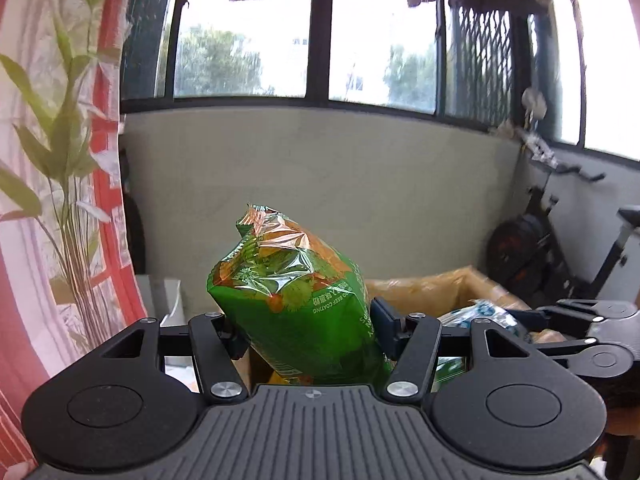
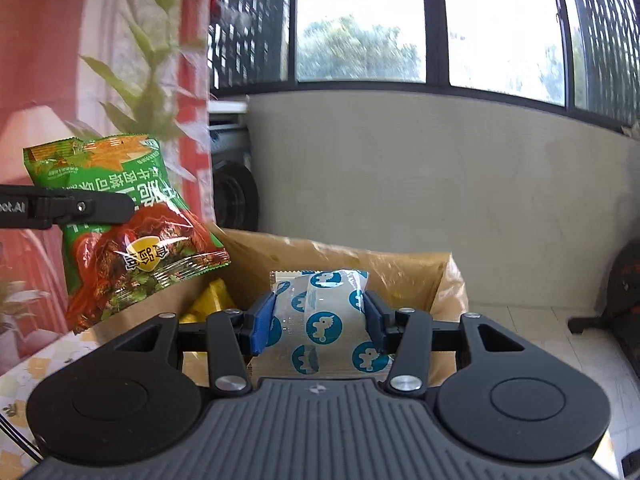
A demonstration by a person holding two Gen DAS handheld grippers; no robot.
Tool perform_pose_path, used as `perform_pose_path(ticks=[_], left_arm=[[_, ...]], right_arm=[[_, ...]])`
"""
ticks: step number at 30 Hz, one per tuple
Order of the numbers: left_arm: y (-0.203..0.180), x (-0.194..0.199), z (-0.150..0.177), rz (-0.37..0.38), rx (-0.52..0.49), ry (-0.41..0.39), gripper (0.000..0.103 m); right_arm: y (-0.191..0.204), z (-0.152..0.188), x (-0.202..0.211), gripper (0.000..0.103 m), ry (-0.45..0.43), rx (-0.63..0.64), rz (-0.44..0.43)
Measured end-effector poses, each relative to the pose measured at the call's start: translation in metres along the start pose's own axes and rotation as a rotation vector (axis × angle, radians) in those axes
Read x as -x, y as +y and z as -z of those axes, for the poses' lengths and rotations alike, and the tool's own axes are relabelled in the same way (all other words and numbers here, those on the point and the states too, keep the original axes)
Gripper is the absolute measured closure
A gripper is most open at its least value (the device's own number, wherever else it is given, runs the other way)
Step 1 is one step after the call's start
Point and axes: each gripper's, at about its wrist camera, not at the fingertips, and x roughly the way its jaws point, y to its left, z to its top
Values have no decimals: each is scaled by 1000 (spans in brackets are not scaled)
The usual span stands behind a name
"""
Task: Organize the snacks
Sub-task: 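Lift both packets over the box and open both grippers inside, then move both grippers back toward the table snacks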
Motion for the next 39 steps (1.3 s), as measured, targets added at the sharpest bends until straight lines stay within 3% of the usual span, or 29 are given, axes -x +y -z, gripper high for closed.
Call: perform_pose_path(ticks=[4, 5, 7, 9, 17, 24, 39], left_arm=[[-2, -15, 5, 24, 10, 47, 39], [-3, -15, 5, 33, 10, 60, 33], [-2, -13, 9, 45, 2, 66, 24], [-3, -8, 12, 41, -5, 53, 19], [5, 18, 15, 49, -30, 49, 18], [16, 63, 21, 52, -18, 24, 18], [53, 117, 79, 46, 57, 45, 19]], right_arm=[[-3, 4, -15, 52, 49, 11, 41], [-3, 4, -16, 52, 48, 9, 46], [-6, 4, -11, 33, 30, -4, 47], [-9, 5, -4, 28, 9, -12, 34], [-7, 12, 32, 28, -28, 0, 12], [1, 28, 65, 28, -38, -11, -18], [21, 76, 107, 28, -53, -32, -66]])
